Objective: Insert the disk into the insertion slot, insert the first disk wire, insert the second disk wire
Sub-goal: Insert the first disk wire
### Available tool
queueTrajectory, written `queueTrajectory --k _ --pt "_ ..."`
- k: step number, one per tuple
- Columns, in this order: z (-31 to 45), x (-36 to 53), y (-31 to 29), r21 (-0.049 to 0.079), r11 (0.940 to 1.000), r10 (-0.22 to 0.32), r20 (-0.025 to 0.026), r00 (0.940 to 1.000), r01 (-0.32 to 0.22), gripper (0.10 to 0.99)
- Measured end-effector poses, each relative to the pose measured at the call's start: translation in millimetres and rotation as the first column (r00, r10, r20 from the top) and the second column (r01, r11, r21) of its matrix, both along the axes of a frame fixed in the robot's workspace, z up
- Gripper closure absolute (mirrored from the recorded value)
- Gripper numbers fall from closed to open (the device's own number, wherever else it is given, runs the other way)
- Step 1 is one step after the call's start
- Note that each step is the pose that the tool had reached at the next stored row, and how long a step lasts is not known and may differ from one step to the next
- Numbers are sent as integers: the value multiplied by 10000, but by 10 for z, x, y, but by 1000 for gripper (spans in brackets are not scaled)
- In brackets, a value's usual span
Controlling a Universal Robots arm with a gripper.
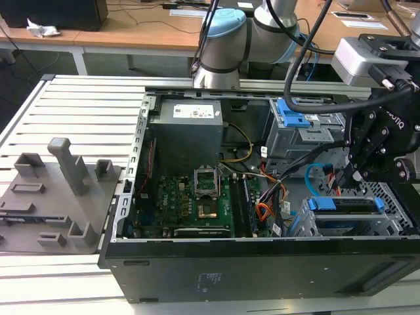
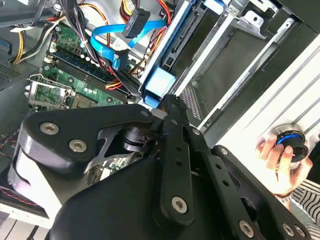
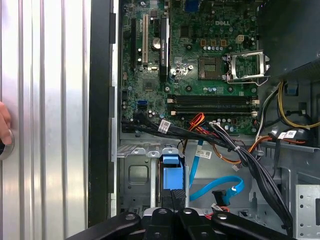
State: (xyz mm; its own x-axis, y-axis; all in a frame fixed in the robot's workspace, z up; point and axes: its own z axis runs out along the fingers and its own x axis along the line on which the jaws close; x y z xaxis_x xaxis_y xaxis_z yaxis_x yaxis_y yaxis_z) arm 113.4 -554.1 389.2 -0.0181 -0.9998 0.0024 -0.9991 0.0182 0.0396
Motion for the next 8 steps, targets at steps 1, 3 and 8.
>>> queueTrajectory --k 1,3,8 --pt "0 0 0 0 10000 0 0 10000 0 980" --pt "-1 0 0 1 10000 0 0 10000 0 980" --pt "-37 5 0 1 10000 -1 0 10000 1 980"
